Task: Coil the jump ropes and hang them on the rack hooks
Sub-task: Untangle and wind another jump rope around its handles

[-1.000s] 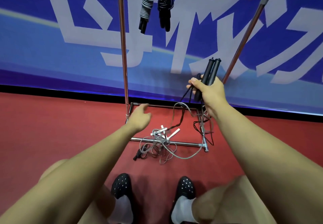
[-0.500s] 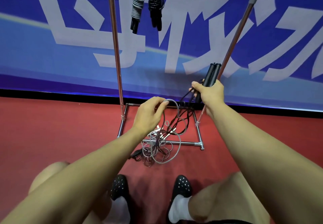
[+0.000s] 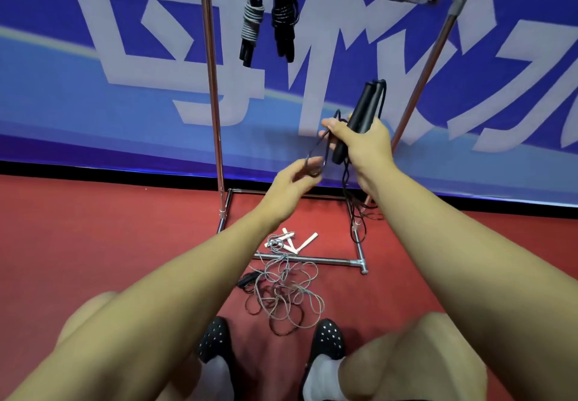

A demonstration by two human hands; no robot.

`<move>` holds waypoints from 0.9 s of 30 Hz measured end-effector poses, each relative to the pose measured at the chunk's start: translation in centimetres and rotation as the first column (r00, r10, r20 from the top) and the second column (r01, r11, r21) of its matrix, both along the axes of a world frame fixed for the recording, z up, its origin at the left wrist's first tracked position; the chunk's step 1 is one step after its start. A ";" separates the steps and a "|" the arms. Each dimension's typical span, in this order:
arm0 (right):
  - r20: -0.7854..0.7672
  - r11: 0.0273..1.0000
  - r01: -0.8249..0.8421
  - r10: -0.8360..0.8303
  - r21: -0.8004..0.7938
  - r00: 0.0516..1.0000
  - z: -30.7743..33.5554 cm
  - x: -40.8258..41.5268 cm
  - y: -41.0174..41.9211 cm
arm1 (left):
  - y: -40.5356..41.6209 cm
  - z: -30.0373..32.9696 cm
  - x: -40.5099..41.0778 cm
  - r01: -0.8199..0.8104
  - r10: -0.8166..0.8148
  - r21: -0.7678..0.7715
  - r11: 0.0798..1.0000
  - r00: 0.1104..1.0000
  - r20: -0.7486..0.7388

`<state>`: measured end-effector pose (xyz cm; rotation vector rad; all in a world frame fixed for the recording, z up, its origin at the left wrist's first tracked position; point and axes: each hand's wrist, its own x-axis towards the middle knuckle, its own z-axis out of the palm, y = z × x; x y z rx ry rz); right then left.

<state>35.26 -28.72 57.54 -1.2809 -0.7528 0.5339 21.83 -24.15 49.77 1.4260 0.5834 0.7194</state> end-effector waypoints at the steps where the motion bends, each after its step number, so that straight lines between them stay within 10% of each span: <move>1: 0.025 1.000 0.001 -0.001 -0.015 1.000 0.2 0.0 0.1 | -0.2 0.8 0.2 0.013 -0.008 -0.076 0.997 0.998 0.065; 6: -0.018 0.981 -0.111 0.110 -0.156 0.994 0.1 0.5 -0.5 | 0.9 2.2 -0.5 0.075 0.015 -0.456 0.887 0.982 0.190; 10: -0.166 0.826 -0.261 0.205 -0.500 0.965 -1.0 0.8 -1.9 | 2.6 0.2 -1.2 -0.252 0.343 -0.605 0.755 0.939 0.038; 14: -0.310 0.642 -0.422 0.287 -0.640 0.906 -2.8 0.6 -3.4 | 2.8 -1.4 -2.8 -0.374 0.369 -0.452 0.810 0.924 -0.104; 27: -0.333 0.486 -0.572 0.493 -0.661 0.804 -4.8 -4.0 -5.1 | 0.6 -3.9 -2.3 -0.140 0.121 -0.152 0.978 0.985 -0.126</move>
